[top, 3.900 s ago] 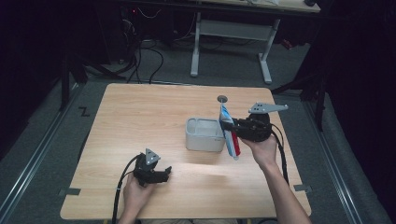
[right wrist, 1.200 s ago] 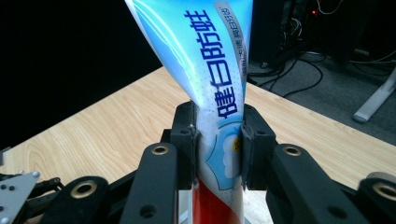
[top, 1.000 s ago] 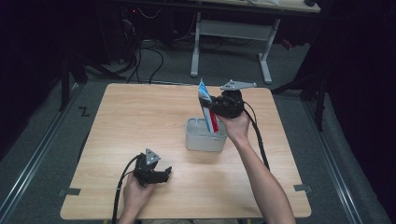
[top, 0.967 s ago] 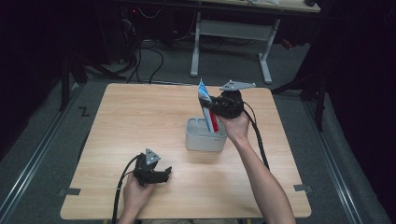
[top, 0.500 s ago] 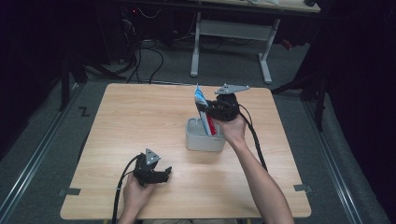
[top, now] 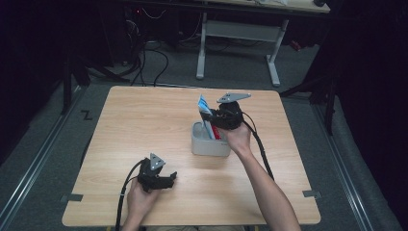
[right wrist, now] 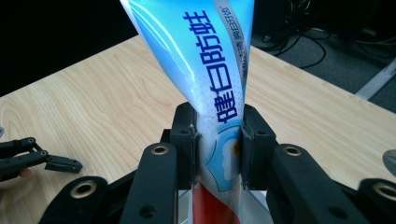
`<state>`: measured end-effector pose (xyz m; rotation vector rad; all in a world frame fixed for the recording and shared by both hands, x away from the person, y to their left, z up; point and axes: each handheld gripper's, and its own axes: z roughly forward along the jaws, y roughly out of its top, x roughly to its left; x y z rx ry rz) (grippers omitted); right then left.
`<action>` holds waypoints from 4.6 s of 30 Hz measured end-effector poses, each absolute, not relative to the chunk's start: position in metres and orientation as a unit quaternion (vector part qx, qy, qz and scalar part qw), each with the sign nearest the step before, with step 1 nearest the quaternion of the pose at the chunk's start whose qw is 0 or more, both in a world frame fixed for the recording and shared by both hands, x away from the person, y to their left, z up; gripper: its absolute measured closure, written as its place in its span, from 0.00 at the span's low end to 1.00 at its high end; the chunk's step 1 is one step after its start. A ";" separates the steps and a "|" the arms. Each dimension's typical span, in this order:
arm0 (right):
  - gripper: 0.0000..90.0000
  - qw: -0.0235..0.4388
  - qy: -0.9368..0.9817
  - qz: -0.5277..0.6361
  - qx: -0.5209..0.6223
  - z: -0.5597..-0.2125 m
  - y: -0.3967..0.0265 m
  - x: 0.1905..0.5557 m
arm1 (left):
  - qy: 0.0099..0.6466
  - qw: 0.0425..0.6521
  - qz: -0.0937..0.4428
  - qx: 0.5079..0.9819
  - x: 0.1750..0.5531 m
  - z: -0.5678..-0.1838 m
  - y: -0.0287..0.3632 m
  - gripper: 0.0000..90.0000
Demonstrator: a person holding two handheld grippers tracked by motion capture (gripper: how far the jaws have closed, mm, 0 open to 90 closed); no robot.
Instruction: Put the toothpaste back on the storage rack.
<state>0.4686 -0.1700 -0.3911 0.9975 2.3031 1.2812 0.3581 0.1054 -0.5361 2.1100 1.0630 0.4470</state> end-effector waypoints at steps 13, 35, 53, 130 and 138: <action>0.79 0.160 0.819 0.426 0.348 -0.398 -0.171 0.467 | 0.412 0.360 0.173 0.819 0.358 -0.536 0.105 0.21; 0.78 0.155 0.835 0.396 0.349 -0.418 -0.172 0.467 | 0.413 0.361 0.173 0.818 0.358 -0.536 0.105 0.21; 0.65 0.151 0.827 0.407 0.357 -0.422 -0.180 0.464 | 0.413 0.361 0.173 0.818 0.358 -0.536 0.105 0.21; 0.53 0.197 0.781 0.461 0.373 -0.386 -0.235 0.430 | 0.413 0.361 0.173 0.818 0.358 -0.536 0.105 0.21; 0.53 0.200 0.775 0.467 0.377 -0.382 -0.242 0.426 | 0.413 0.361 0.173 0.818 0.358 -0.536 0.105 0.21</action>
